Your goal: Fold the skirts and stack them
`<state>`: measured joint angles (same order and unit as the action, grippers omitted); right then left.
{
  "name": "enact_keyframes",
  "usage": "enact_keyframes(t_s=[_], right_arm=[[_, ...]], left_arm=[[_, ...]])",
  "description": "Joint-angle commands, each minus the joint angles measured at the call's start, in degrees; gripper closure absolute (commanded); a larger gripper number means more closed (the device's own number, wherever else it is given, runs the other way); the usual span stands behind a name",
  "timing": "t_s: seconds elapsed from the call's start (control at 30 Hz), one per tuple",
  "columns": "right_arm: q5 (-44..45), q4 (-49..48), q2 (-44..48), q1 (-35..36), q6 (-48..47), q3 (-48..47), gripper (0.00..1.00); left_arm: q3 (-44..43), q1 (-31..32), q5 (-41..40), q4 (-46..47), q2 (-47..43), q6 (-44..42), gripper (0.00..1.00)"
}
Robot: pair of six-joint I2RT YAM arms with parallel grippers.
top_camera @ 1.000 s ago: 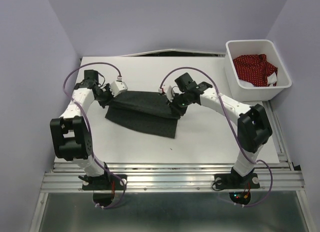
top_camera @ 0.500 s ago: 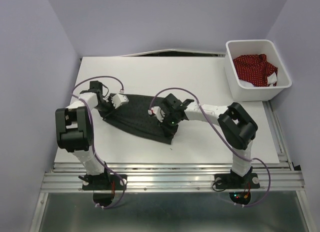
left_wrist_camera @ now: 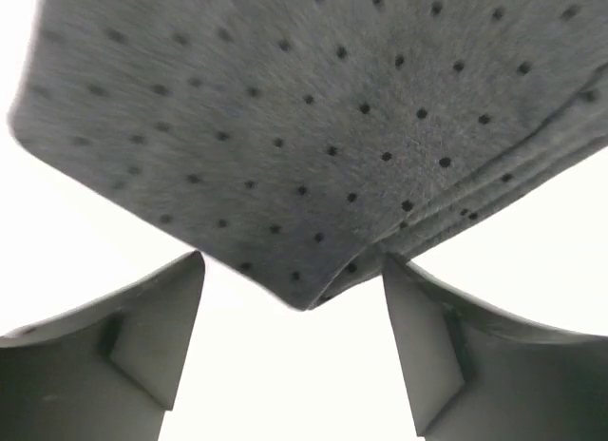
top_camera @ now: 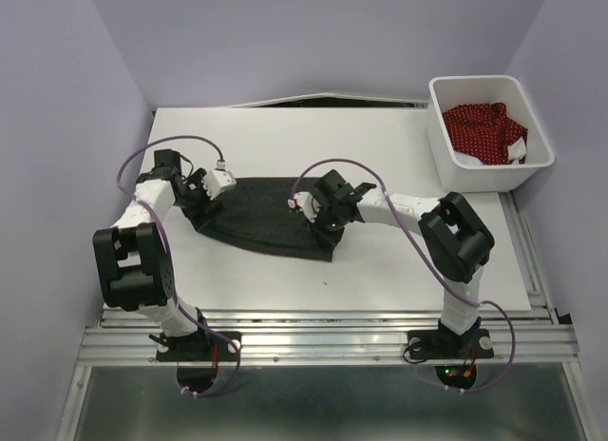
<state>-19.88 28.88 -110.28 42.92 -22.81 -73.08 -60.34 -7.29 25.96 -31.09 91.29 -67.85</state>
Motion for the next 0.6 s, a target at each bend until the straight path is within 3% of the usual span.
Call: enact_keyframes(t_s=[0.0, 0.1, 0.17, 0.23, 0.33, 0.4, 0.57], right_arm=[[9.9, -0.8, -0.4, -8.5, -7.8, -1.8, 0.99], [10.0, -0.2, 2.0, -9.0, -12.5, -3.1, 0.99], [7.8, 1.8, 3.7, -9.0, -14.3, -4.0, 0.94], [2.3, 4.1, 5.1, -9.0, -15.2, -4.5, 0.82], [-7.9, 9.1, 8.8, -9.0, -15.8, -6.0, 0.75], [-12.4, 11.2, 10.6, -9.0, -13.4, -7.3, 0.60], [-11.3, 2.0, 11.9, -9.0, 0.9, -9.1, 0.67]], left_arm=[[-6.2, -0.5, 10.5, -4.0, -6.7, 1.7, 0.10], [-8.1, -0.4, 14.2, -3.7, -8.5, 4.4, 0.10], [-9.7, 0.1, 16.7, -3.4, -8.1, 7.6, 0.12], [-10.6, 1.3, 17.0, -2.8, -7.2, 10.0, 0.21], [-10.6, 5.1, 15.6, -0.6, -5.2, 14.7, 0.33], [-10.0, 6.9, 14.6, 0.1, -3.6, 15.6, 0.37], [-4.8, 14.7, 10.1, 3.7, -0.9, 16.9, 0.53]])
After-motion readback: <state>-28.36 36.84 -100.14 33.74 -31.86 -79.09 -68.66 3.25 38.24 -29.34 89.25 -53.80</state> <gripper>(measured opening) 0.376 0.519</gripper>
